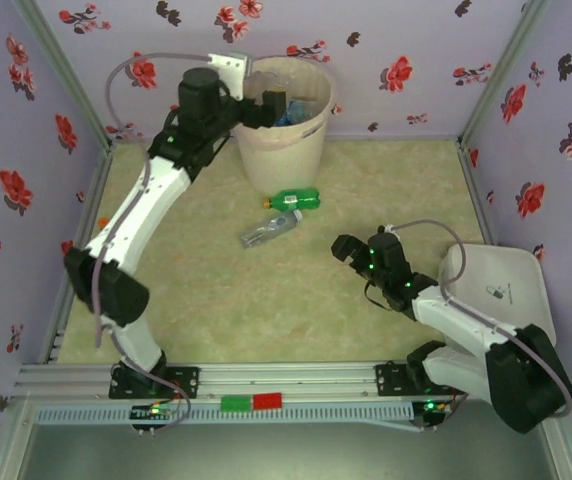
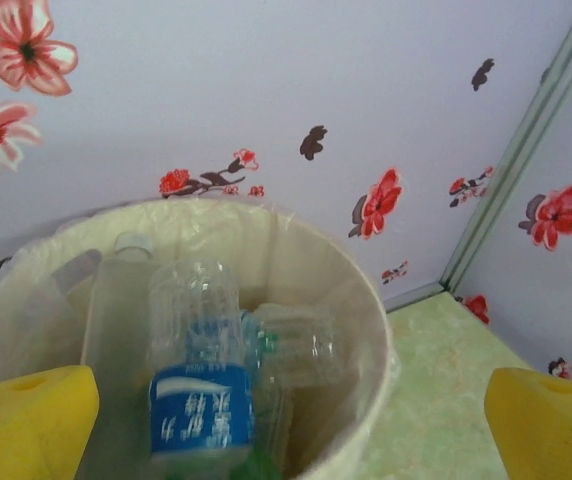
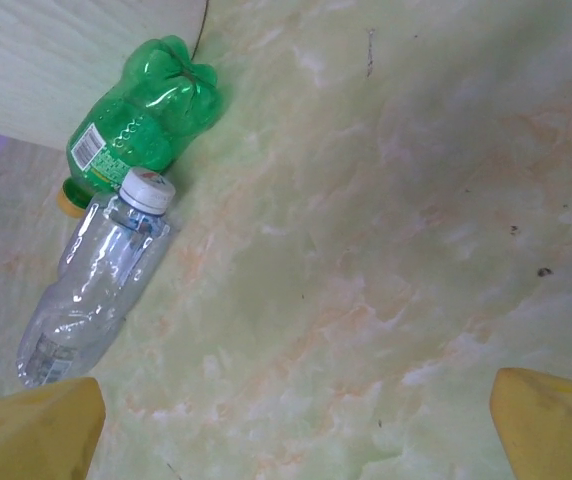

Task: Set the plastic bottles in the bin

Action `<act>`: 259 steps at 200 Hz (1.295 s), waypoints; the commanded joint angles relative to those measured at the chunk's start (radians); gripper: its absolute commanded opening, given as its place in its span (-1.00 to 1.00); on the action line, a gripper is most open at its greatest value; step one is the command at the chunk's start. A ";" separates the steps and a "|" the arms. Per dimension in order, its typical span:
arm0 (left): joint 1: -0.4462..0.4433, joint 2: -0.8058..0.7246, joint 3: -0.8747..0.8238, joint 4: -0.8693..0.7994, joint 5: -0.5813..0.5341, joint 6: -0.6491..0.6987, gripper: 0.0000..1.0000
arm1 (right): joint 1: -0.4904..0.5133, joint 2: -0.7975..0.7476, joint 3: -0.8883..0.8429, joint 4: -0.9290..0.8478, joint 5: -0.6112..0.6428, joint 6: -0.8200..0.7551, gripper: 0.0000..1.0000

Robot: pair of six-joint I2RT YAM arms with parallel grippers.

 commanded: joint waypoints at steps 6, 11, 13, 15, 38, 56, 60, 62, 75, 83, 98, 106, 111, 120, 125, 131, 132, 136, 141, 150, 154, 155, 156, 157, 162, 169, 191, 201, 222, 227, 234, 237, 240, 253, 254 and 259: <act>0.021 -0.114 -0.248 0.136 -0.007 -0.031 0.99 | 0.052 0.089 0.093 0.069 0.045 0.071 0.99; 0.026 -0.140 -0.300 0.143 -0.010 -0.044 0.99 | 0.069 0.113 0.110 0.065 0.059 0.074 0.99; 0.028 -0.149 -0.316 0.146 -0.010 -0.049 0.99 | 0.076 0.121 0.117 0.062 0.065 0.075 0.99; 0.030 -0.159 -0.339 0.151 -0.010 -0.057 0.99 | 0.083 0.131 0.124 0.060 0.072 0.077 0.99; 0.063 -0.262 -0.580 0.210 -0.014 -0.156 0.99 | 0.165 0.237 0.206 0.053 0.136 0.096 0.99; 0.095 -0.321 -0.735 0.251 -0.010 -0.239 0.99 | 0.211 0.339 0.266 0.076 0.147 0.145 0.99; 0.100 -0.333 -0.768 0.259 -0.012 -0.248 0.99 | 0.218 0.363 0.281 0.087 0.148 0.150 0.99; 0.103 -0.339 -0.784 0.264 -0.013 -0.253 0.99 | 0.223 0.372 0.288 0.089 0.149 0.152 0.99; 0.125 -0.368 -0.880 0.314 -0.011 -0.304 0.99 | 0.240 0.449 0.343 0.096 0.142 0.186 0.99; 0.138 -0.374 -0.928 0.344 -0.006 -0.320 0.99 | 0.249 0.484 0.367 0.120 0.127 0.192 0.99; 0.147 -0.360 -0.965 0.346 0.000 -0.316 0.99 | 0.259 0.534 0.393 0.163 0.115 0.205 0.99; 0.148 -0.342 -0.972 0.345 0.014 -0.307 0.99 | 0.259 0.555 0.402 0.185 0.102 0.212 0.99; 0.148 -0.327 -0.976 0.346 0.024 -0.300 0.99 | 0.258 0.564 0.407 0.195 0.091 0.208 0.99; 0.148 -0.297 -0.981 0.351 0.041 -0.301 0.99 | 0.258 0.574 0.423 0.192 0.077 0.190 0.99; 0.148 -0.278 -0.982 0.358 0.054 -0.302 0.99 | 0.258 0.578 0.432 0.183 0.073 0.176 0.99; 0.148 -0.252 -0.980 0.364 0.073 -0.302 0.99 | 0.258 0.580 0.440 0.166 0.074 0.166 0.99; 0.148 -0.250 -0.980 0.364 0.078 -0.302 0.99 | 0.258 0.580 0.441 0.162 0.075 0.165 0.99; 0.148 -0.230 -0.973 0.365 0.095 -0.303 0.99 | 0.256 0.579 0.444 0.147 0.078 0.164 0.99; 0.148 -0.205 -0.963 0.363 0.119 -0.301 0.99 | 0.255 0.575 0.444 0.134 0.079 0.158 0.99; 0.148 -0.161 -0.937 0.349 0.164 -0.296 0.99 | 0.249 0.566 0.438 0.127 0.079 0.145 0.99; 0.147 -0.139 -0.925 0.342 0.184 -0.294 0.99 | 0.246 0.558 0.433 0.126 0.079 0.140 0.99; 0.147 -0.133 -0.922 0.340 0.189 -0.292 0.99 | 0.246 0.556 0.432 0.125 0.079 0.139 0.99; 0.147 -0.130 -0.919 0.339 0.193 -0.291 0.99 | 0.246 0.555 0.430 0.124 0.078 0.136 0.99; 0.146 -0.124 -0.915 0.336 0.195 -0.289 0.99 | 0.245 0.552 0.429 0.123 0.078 0.133 0.99; 0.146 -0.097 -0.897 0.322 0.219 -0.282 0.99 | 0.238 0.542 0.424 0.119 0.080 0.123 0.99; 0.142 -0.062 -0.864 0.290 0.237 -0.267 0.99 | 0.227 0.528 0.417 0.112 0.078 0.106 0.99; 0.116 0.013 -0.782 0.186 0.246 -0.189 0.99 | 0.186 0.474 0.402 0.071 0.062 0.048 0.99; 0.101 0.028 -0.764 0.162 0.238 -0.155 0.99 | 0.170 0.446 0.396 0.045 0.065 0.020 0.99; 0.068 0.049 -0.724 0.094 0.207 -0.087 0.99 | 0.149 0.390 0.387 -0.016 0.095 -0.042 0.99; 0.058 0.055 -0.718 0.083 0.203 -0.075 0.99 | 0.146 0.379 0.385 -0.030 0.102 -0.053 0.99; 0.047 0.064 -0.705 0.063 0.202 -0.055 0.99 | 0.141 0.364 0.382 -0.045 0.111 -0.067 0.99; 0.044 0.069 -0.699 0.051 0.198 -0.044 0.99 | 0.140 0.358 0.380 -0.051 0.114 -0.074 0.99; 0.038 0.074 -0.692 0.039 0.195 -0.034 0.99 | 0.138 0.352 0.379 -0.057 0.117 -0.078 0.99; 0.014 0.096 -0.664 -0.009 0.159 0.008 0.99 | 0.132 0.330 0.375 -0.084 0.127 -0.096 0.99; 0.013 0.097 -0.662 -0.014 0.157 0.010 0.99 | 0.132 0.329 0.374 -0.086 0.128 -0.097 0.99; 0.005 0.106 -0.649 -0.037 0.136 0.026 0.99 | 0.132 0.319 0.373 -0.093 0.133 -0.105 0.99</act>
